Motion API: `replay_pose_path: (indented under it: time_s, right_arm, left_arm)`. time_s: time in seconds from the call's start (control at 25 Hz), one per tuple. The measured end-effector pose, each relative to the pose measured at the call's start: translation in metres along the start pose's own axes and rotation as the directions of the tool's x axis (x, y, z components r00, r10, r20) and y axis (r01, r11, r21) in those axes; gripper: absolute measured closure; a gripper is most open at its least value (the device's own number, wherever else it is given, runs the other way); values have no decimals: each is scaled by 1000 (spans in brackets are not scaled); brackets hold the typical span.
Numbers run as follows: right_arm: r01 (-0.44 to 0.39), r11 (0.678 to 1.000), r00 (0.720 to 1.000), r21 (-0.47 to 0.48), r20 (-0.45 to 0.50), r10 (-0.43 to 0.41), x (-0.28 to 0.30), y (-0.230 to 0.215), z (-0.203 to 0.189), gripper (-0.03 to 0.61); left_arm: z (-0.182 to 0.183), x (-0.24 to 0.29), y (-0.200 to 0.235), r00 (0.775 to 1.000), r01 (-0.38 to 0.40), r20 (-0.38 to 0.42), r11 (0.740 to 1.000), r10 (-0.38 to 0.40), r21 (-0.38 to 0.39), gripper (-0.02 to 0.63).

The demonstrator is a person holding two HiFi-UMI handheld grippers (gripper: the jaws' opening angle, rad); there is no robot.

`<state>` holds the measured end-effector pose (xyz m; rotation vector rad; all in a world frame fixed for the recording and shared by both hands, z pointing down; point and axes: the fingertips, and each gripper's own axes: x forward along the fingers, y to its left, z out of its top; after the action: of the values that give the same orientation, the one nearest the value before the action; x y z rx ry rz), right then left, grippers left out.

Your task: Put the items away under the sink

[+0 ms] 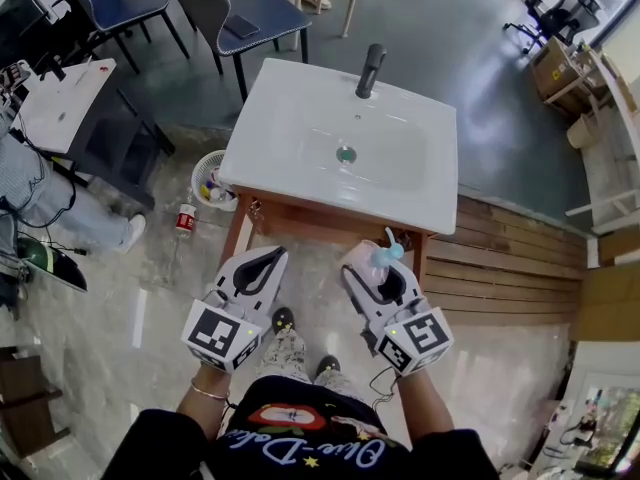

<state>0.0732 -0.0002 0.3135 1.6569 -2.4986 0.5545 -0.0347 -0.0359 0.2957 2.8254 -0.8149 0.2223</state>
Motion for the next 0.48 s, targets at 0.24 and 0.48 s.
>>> replay_pose_path:
  time_s: [0.24, 0.48]
  right_arm:
    - [20, 1000, 1000, 2, -18, -20, 3, -5, -13, 367]
    - [44, 999, 999, 20, -26, -43, 7, -10, -25, 367]
  left_arm:
    - [-10, 6, 4, 1000, -2, 3, 1000, 2, -13, 606]
    - [-22, 12, 8, 1000, 9, -8, 1000, -9, -25, 606]
